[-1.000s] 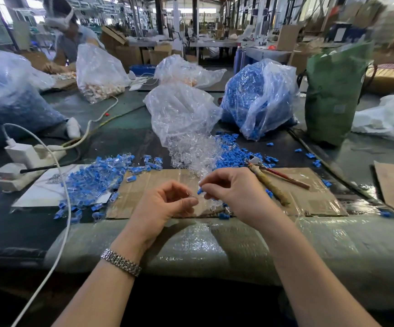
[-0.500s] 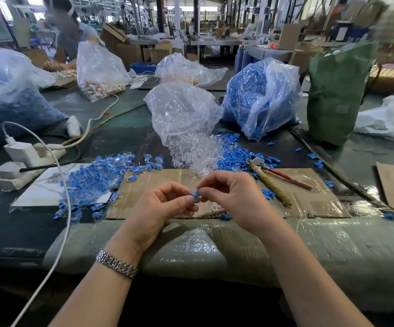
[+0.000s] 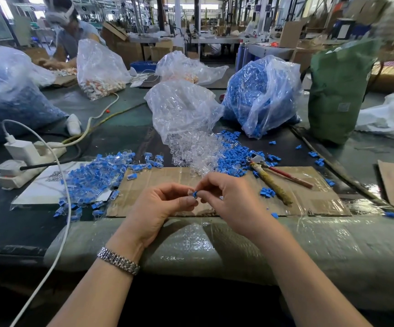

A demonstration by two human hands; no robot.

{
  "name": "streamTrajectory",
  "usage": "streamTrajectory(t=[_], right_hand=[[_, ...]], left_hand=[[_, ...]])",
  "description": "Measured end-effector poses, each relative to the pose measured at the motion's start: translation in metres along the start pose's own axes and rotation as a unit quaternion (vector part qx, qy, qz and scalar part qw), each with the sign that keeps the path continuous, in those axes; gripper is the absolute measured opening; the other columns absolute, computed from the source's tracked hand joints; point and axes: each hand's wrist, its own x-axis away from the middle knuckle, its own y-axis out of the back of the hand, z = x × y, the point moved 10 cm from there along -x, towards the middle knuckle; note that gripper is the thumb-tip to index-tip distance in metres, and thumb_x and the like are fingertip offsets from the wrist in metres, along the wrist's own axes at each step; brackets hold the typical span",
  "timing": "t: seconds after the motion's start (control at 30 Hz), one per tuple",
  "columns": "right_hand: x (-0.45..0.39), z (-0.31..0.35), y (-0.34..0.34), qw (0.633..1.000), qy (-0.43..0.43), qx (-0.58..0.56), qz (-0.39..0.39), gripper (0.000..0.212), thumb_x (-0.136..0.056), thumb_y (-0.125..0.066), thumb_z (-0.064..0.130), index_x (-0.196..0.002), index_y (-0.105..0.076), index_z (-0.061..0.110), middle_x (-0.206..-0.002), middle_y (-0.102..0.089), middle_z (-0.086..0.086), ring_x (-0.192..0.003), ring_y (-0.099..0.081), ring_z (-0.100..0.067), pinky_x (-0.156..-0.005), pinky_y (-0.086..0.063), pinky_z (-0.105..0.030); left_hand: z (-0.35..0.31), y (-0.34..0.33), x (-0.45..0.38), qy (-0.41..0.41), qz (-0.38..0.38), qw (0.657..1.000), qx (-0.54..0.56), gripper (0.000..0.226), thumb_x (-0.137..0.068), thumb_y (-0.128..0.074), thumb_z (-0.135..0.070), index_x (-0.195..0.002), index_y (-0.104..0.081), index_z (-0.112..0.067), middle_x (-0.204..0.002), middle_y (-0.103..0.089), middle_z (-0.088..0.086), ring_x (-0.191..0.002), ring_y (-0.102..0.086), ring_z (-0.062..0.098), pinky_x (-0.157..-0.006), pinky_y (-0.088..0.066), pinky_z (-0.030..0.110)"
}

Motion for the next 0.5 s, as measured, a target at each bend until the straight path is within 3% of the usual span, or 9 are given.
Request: streamTrajectory(t=[0.1,0.17,0.23,0.3,0.4,0.5], right_hand=[[-0.001,-0.013,0.010,0.999,-0.036,-0.032,0.018,0.016,-0.092,-0.070,0.023,-0.103,-0.066,0.033,-0.087,-0.069,0.014,-0.082,-0.066,0.002,-0.075,-0.056,-0.017],[-0.004,-0.037,0.045,0.994,-0.088,0.022,-0.055,0.025,-0.093,-0.069,0.029,-0.117,-0.062,0.031,-0.097,-0.068,0.013,-0.086,-0.066,-0.001,-0.076,-0.057,-0.019],[-0.005,-0.075,0.088,0.955,-0.195,0.195,-0.108,0.042,-0.094,-0.067,0.035,-0.132,-0.056,0.020,-0.121,-0.061,-0.001,-0.109,-0.061,-0.017,-0.091,-0.054,-0.030],[-0.001,-0.114,0.114,0.888,-0.315,0.328,-0.063,0.055,-0.093,-0.066,0.044,-0.135,-0.052,0.010,-0.133,-0.052,-0.015,-0.118,-0.053,-0.032,-0.099,-0.046,-0.043],[-0.003,-0.141,0.118,0.850,-0.363,0.382,0.027,0.042,-0.091,-0.064,0.052,-0.103,-0.060,0.012,-0.120,-0.060,-0.015,-0.090,-0.052,-0.029,-0.076,-0.043,-0.035],[-0.013,-0.141,0.113,0.831,-0.337,0.439,0.060,0.041,-0.088,-0.063,0.053,-0.076,-0.048,0.017,-0.115,-0.062,-0.013,-0.089,-0.052,-0.028,-0.072,-0.038,-0.033]], left_hand=[[0.005,0.002,-0.003,0.010,0.000,1.000,0.016,0.034,-0.069,-0.088,-0.018,-0.100,-0.079,-0.009,-0.102,-0.076,0.021,-0.091,-0.075,0.030,-0.077,-0.063,0.034],[0.010,0.003,-0.005,0.017,0.002,0.999,0.039,0.032,-0.072,-0.087,-0.013,-0.103,-0.078,-0.007,-0.103,-0.075,0.023,-0.092,-0.075,0.032,-0.081,-0.063,0.042],[0.013,0.005,-0.008,0.014,0.002,0.999,0.050,0.031,-0.075,-0.085,-0.010,-0.105,-0.077,-0.005,-0.105,-0.074,0.025,-0.094,-0.074,0.032,-0.085,-0.062,0.043],[0.013,0.006,-0.009,0.015,0.001,0.998,0.053,0.030,-0.076,-0.085,-0.009,-0.105,-0.077,-0.005,-0.106,-0.074,0.026,-0.096,-0.074,0.031,-0.086,-0.062,0.039],[0.016,0.006,-0.011,0.026,-0.001,0.997,0.074,0.031,-0.073,-0.087,-0.009,-0.103,-0.078,-0.005,-0.104,-0.073,0.027,-0.092,-0.074,0.031,-0.082,-0.062,0.035],[0.015,0.007,-0.012,0.023,-0.016,0.996,0.090,0.028,-0.071,-0.083,-0.006,-0.098,-0.078,-0.005,-0.100,-0.074,0.026,-0.086,-0.073,0.028,-0.079,-0.063,0.034]])
